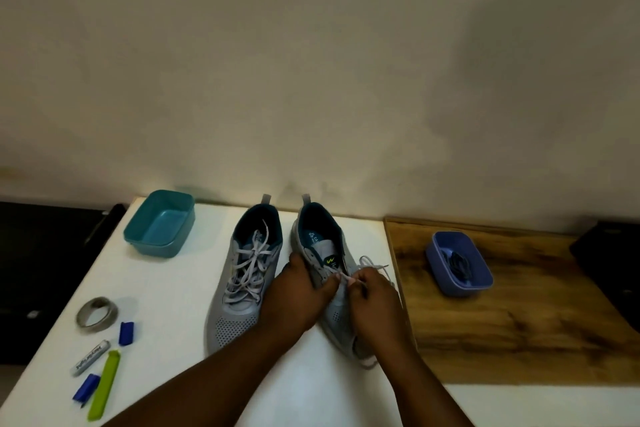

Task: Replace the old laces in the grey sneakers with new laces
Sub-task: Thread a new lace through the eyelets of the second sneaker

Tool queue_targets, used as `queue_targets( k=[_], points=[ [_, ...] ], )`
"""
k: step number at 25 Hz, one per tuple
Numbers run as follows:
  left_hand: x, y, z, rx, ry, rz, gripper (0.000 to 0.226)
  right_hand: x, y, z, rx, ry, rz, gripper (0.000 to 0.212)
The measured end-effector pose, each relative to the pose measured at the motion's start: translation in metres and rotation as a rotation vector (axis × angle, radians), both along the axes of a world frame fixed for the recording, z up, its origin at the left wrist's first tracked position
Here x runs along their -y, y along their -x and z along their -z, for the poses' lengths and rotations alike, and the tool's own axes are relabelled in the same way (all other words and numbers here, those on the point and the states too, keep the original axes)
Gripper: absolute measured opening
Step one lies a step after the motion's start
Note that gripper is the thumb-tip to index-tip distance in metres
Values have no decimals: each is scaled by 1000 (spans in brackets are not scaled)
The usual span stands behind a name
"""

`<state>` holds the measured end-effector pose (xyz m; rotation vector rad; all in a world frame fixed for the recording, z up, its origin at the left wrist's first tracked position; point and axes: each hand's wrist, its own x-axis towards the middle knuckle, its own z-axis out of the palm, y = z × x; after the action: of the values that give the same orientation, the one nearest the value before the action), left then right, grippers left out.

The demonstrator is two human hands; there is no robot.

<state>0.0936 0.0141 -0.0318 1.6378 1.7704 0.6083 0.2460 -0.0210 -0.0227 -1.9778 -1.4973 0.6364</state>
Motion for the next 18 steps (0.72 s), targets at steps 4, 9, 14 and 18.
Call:
queue_targets(
  k=[4,9,14,18],
  points=[
    [-21,28,1,36,-38,111,67,1,14,0,-156,68,12,18],
    [-19,36,-4,149,-47,115,48,3,22,-6,-142,9,27,14],
    [-6,42,-5,169,-89,106,29,10,37,-17,19,-18,-113,12],
    [1,59,-11,236,-37,188,37,15,50,-12,13,3,-230,21]
  ],
)
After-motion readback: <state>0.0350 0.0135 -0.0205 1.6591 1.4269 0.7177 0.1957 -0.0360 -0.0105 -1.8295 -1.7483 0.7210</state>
